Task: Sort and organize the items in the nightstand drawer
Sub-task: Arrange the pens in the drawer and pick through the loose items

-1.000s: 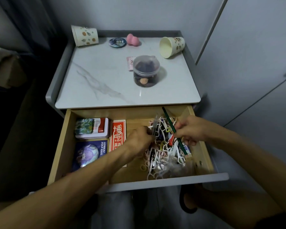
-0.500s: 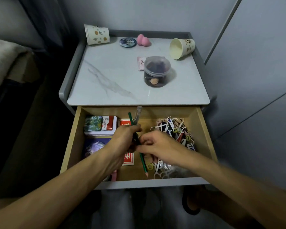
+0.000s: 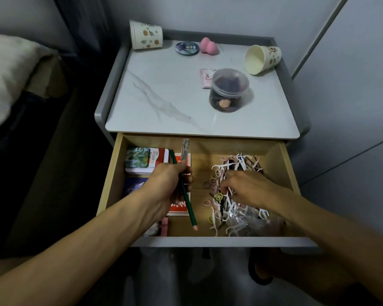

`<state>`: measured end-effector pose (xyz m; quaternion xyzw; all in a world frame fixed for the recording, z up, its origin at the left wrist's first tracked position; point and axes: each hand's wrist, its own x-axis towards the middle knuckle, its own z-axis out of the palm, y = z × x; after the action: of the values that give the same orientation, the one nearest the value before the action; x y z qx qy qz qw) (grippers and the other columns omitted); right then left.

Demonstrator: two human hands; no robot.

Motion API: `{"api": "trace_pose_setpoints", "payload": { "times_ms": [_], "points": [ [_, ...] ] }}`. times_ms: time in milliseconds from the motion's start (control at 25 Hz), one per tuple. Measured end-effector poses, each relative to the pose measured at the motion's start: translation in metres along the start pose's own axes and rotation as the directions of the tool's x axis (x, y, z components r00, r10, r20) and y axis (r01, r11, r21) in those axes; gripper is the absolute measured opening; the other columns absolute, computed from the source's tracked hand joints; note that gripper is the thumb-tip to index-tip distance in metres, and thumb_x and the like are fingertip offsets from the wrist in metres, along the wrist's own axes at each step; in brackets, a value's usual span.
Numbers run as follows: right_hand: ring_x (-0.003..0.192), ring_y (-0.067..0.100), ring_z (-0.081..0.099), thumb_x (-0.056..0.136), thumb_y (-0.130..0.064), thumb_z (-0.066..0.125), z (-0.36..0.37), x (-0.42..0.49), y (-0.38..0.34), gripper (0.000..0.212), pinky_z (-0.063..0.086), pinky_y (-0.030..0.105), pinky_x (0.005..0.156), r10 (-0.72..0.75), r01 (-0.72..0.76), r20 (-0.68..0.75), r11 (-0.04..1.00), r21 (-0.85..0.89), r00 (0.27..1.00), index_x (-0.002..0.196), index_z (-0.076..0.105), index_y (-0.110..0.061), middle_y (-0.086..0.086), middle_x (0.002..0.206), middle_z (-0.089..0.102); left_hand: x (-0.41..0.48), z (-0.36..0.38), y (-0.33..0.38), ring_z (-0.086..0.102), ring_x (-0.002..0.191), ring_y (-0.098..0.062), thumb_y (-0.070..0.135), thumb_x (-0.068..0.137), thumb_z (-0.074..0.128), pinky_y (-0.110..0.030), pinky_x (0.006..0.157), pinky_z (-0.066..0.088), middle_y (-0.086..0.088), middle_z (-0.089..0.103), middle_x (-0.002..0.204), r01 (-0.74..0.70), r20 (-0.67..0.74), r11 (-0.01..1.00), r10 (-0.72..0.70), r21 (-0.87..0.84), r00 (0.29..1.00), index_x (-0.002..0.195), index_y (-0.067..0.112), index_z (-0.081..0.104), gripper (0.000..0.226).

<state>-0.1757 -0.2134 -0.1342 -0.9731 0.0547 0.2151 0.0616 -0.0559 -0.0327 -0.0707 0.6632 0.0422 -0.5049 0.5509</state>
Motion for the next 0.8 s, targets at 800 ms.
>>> {"api": "trace_pose_setpoints", "payload": {
  "times_ms": [800],
  "points": [
    [0.101,0.017,0.054,0.09,-0.019,0.063,-0.01,-0.008,0.02,0.017,0.034,0.026,0.076,-0.024,0.011,-0.078,0.985,-0.171,0.997,0.105,0.066,-0.027,-0.002,0.101,0.055,-0.005,0.009,-0.001,0.048,0.05,-0.012,0.032,0.104,0.043,-0.027,0.055,0.032,0.002,0.054,0.061,0.049,0.044,0.999,-0.05,0.014,0.998,0.088,0.014,0.059,0.029]
  ]
}}
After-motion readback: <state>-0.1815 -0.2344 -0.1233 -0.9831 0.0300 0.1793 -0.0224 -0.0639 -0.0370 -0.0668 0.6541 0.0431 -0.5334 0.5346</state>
